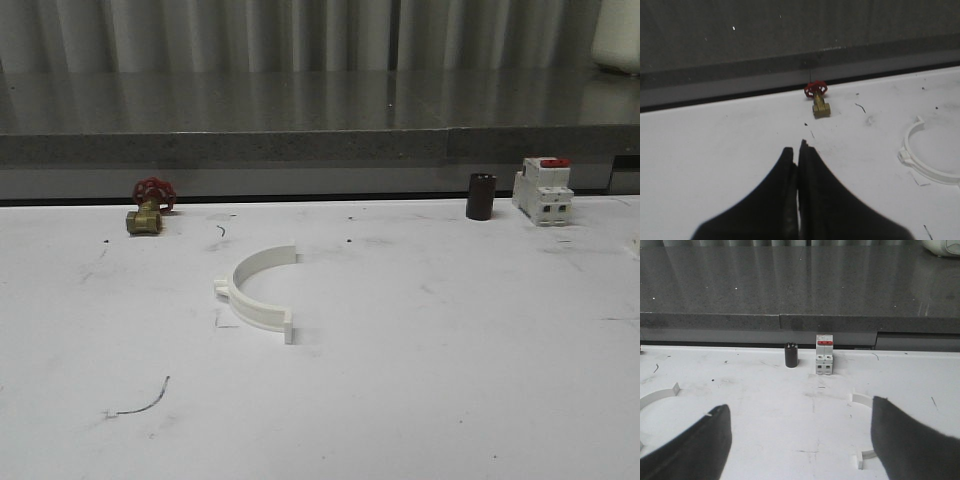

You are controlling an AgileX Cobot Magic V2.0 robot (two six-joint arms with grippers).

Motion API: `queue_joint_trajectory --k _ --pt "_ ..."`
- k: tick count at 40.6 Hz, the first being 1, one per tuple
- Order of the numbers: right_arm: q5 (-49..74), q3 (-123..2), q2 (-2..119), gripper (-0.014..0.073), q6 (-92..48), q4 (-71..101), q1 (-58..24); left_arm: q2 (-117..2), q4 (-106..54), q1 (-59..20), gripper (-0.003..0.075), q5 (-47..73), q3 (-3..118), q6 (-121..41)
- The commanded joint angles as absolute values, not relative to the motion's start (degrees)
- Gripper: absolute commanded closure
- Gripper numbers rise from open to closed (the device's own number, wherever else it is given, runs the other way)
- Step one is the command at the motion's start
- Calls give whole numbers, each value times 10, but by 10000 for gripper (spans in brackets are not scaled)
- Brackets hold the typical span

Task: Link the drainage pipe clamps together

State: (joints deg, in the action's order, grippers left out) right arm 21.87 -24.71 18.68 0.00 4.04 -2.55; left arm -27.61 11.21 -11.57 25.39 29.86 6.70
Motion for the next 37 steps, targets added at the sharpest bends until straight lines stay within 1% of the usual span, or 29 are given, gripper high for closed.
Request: queue_joint_trajectory --k 1,5,10,37 --pt "178 -269 194 1 -4 40 -21 -219 126 -120 741 213 286 66" --pt "178 -269 194 1 -4 40 -21 -176 126 -120 741 218 262 66" --pt "178 -269 194 1 -4 40 -21 -151 120 -120 741 215 253 66" --pt "178 -269 194 1 -4 40 -21 -150 120 -120 741 215 253 66"
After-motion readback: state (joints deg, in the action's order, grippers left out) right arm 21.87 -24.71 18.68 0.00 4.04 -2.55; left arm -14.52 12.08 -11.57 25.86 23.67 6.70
